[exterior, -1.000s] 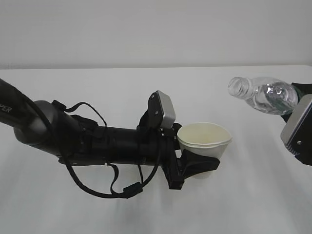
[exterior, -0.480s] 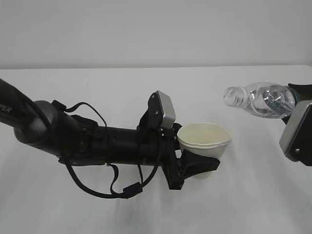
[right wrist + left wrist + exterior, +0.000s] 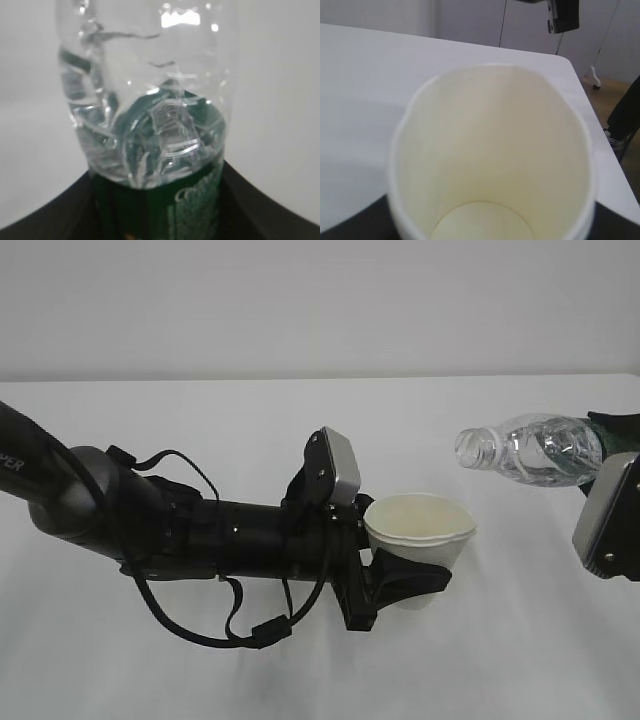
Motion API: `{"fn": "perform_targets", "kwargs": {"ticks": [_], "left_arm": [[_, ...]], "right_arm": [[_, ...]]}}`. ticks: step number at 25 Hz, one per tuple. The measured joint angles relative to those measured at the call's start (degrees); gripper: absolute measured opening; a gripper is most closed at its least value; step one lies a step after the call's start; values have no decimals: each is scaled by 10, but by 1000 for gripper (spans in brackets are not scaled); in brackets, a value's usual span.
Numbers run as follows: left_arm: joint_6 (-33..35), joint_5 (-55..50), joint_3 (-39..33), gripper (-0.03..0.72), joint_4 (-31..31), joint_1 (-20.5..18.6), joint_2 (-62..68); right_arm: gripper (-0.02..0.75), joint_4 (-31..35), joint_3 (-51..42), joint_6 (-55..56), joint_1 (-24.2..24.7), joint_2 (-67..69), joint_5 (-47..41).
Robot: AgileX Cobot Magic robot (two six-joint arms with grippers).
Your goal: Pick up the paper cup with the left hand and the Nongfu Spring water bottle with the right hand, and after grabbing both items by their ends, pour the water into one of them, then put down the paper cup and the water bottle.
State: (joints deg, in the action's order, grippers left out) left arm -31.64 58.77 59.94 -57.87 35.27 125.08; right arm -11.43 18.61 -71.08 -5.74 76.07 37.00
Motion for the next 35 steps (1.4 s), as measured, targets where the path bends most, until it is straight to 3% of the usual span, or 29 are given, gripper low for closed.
{"fn": "perform_targets", "kwargs": {"ticks": [35], "left_arm": [[-13, 19, 0, 418, -21, 13, 0]], "right_arm": [[407, -10, 0, -81, 0, 0, 12]]}}
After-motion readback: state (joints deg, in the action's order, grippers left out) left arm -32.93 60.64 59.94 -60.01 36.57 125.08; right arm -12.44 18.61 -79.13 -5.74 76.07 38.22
